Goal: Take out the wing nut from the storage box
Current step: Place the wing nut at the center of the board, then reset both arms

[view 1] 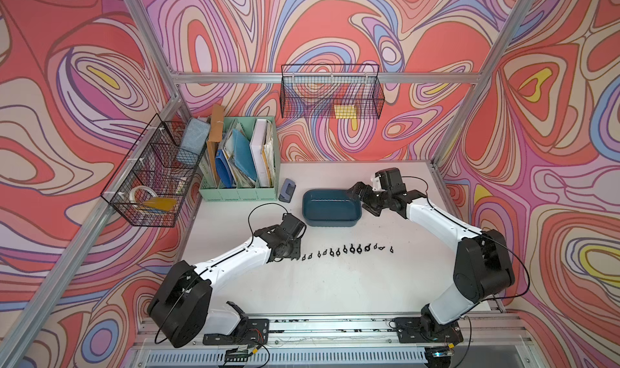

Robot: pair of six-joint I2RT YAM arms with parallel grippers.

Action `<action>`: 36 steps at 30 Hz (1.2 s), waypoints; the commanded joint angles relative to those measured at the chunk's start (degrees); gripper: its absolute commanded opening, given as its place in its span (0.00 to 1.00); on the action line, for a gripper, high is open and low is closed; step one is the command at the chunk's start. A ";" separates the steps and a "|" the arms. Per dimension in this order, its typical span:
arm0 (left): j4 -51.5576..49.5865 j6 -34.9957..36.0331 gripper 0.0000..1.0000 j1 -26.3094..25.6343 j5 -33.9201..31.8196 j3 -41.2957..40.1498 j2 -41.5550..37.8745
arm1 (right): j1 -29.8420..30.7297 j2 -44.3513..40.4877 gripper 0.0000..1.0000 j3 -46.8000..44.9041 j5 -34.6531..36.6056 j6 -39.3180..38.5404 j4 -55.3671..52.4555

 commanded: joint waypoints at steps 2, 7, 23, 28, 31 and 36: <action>-6.27 2.93 0.84 1.55 -5.37 5.41 -1.40 | -0.96 -2.89 0.98 1.02 5.44 -3.07 -3.42; -8.71 4.44 0.99 5.76 -8.57 8.97 -1.57 | -1.71 -3.97 0.98 0.67 10.77 -6.07 -6.29; 15.14 11.46 0.99 24.00 -30.19 -2.87 -8.38 | -3.93 -16.22 0.98 -19.55 47.09 -28.31 15.53; 29.49 14.38 0.99 26.68 -31.15 -10.45 -8.63 | -4.82 -15.54 0.98 -21.20 49.91 -29.68 17.59; 44.06 21.83 0.99 28.48 -30.41 -17.26 -6.77 | -6.68 -13.47 0.98 -22.76 51.60 -30.55 19.97; 55.13 25.36 0.99 30.56 -28.96 -20.96 0.66 | -9.62 -10.55 0.98 -27.29 52.55 -31.73 29.25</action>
